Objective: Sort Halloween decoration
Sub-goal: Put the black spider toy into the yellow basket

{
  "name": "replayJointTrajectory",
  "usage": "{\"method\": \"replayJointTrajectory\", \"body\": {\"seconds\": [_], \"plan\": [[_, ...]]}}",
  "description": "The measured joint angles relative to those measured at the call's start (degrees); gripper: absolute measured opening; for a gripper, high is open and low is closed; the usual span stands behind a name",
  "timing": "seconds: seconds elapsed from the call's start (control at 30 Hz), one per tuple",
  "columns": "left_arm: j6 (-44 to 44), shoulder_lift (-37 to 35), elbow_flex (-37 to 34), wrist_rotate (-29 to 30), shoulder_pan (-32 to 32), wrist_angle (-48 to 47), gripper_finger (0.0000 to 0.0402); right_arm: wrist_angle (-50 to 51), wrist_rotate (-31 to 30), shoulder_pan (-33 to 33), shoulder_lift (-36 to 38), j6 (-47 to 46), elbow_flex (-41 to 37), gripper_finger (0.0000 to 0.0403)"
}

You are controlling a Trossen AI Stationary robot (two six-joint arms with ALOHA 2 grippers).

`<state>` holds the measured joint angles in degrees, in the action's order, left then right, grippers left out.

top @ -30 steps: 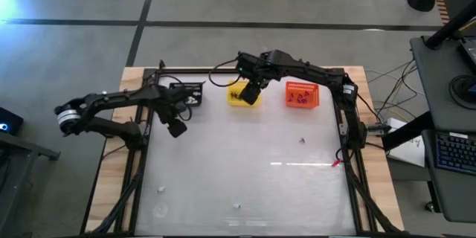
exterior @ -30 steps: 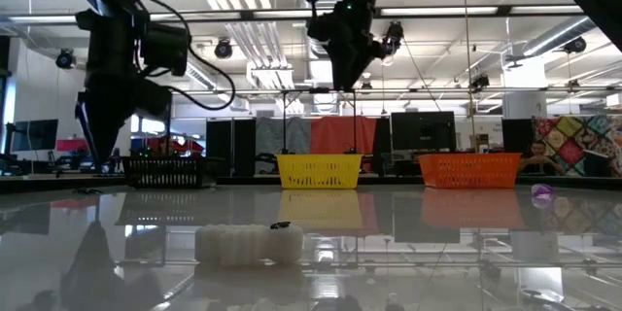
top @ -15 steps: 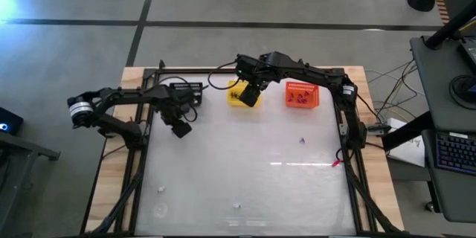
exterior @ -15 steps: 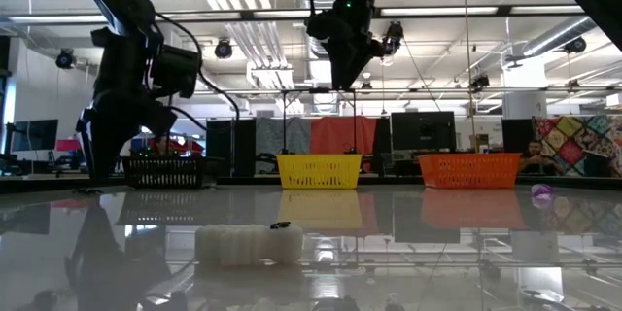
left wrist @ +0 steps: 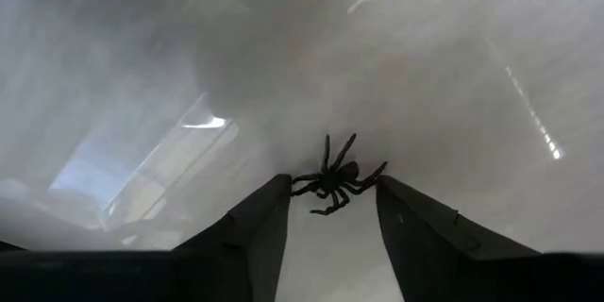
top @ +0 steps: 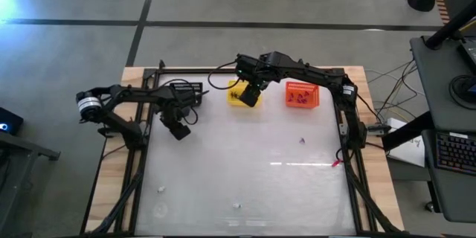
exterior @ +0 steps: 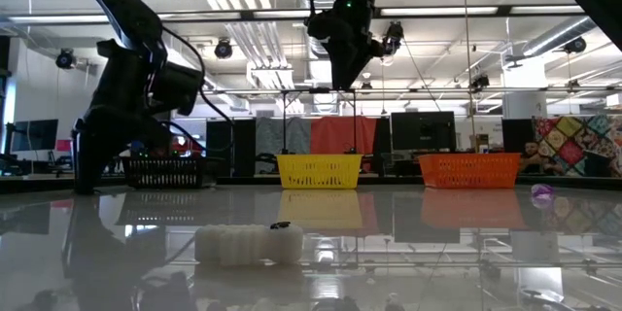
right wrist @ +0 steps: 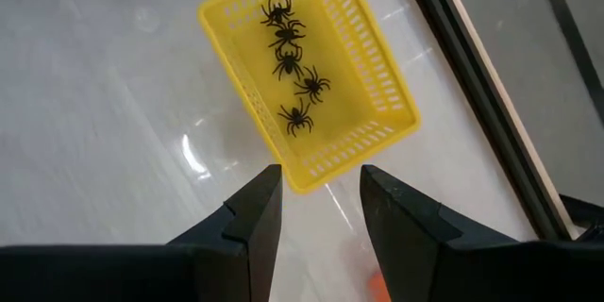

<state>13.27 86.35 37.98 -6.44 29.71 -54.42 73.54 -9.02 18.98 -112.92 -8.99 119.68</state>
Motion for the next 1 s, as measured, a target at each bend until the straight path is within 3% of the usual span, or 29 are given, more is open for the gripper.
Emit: {"method": "replayJointTrajectory", "body": {"seconds": [0.13, 0.4, 0.73, 1.0], "plan": [[-1.5, 1.1, 0.3, 0.4, 0.0, -0.2, 0.0114, 0.0, 0.0, 0.0, 0.0, 0.0, 0.0, 0.0139], [-2.8, -0.3, 0.7, -1.2, -0.1, 0.2, 0.0009, 0.1, 0.0, 0.0, 0.0, 0.3, 0.0, 0.0139], [-4.8, -2.5, 4.7, -9.5, -0.1, 0.9, 0.0001, 0.3, 0.0, 0.0, 0.0, 2.2, -0.1, 0.0139], [-5.8, -3.6, 13.8, -9.7, -0.1, 0.6, 0.0000, 1.7, 0.0, 0.0, 0.0, 3.4, -0.1, 0.0139]]}}
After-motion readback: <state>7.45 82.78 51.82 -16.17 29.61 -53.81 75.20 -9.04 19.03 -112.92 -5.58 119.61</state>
